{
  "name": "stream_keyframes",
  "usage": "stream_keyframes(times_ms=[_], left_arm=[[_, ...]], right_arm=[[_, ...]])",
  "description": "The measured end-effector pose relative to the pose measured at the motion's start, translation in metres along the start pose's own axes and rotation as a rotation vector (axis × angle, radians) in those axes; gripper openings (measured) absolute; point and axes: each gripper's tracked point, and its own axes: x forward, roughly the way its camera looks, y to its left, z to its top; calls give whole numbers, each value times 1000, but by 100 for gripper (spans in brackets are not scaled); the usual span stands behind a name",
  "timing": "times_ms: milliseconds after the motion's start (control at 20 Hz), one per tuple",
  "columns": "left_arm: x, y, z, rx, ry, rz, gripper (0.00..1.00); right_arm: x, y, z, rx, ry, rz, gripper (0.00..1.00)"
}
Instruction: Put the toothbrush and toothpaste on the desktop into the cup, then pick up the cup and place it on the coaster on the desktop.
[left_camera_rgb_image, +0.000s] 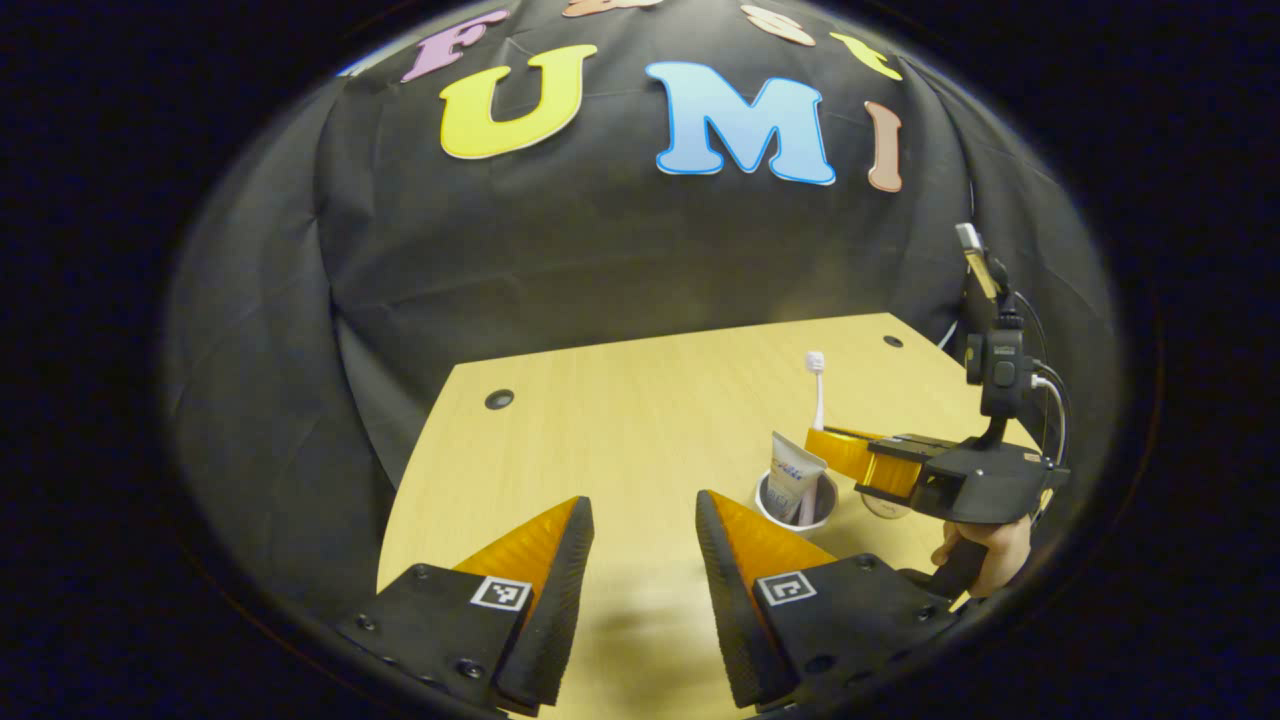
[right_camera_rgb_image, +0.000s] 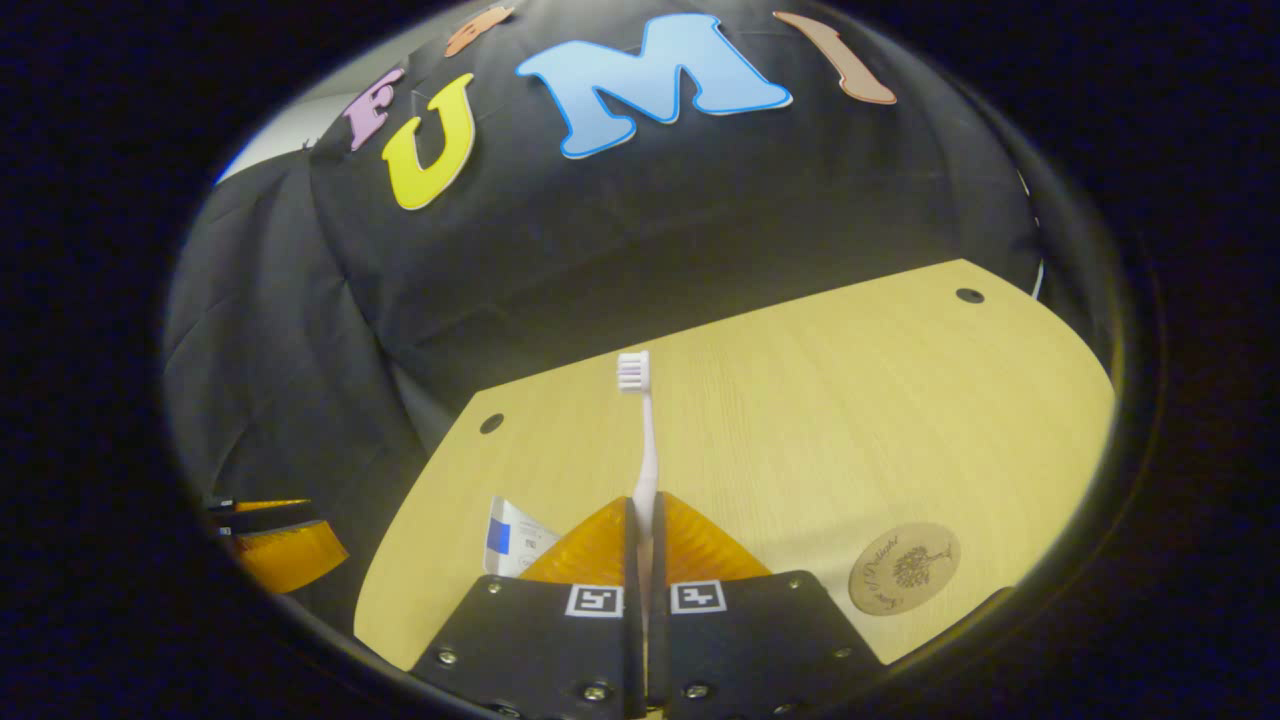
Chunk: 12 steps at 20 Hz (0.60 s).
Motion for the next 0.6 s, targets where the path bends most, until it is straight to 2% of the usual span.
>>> stream_keyframes(times_ms=[200,250,350,500,550,600], left_arm=[[8,-15,-18,25,40,-55,68],[13,-17,-20,32,54,-70,68],[23,-21,-23,51,75,-95,70],[31,-29,-32,94,98,-142,68],[32,-33,-34,116,107,-161,68],[34,-37,-36,139,116,-186,68]], right_arm=[[-1,3,-14,-21,37,31,8],[-9,0,-16,-31,40,21,28],[-16,-2,-15,-53,29,13,48],[-27,-4,-20,-59,44,15,52],[-30,-7,-20,-54,49,9,46],[-35,-9,-19,-42,49,5,46]])
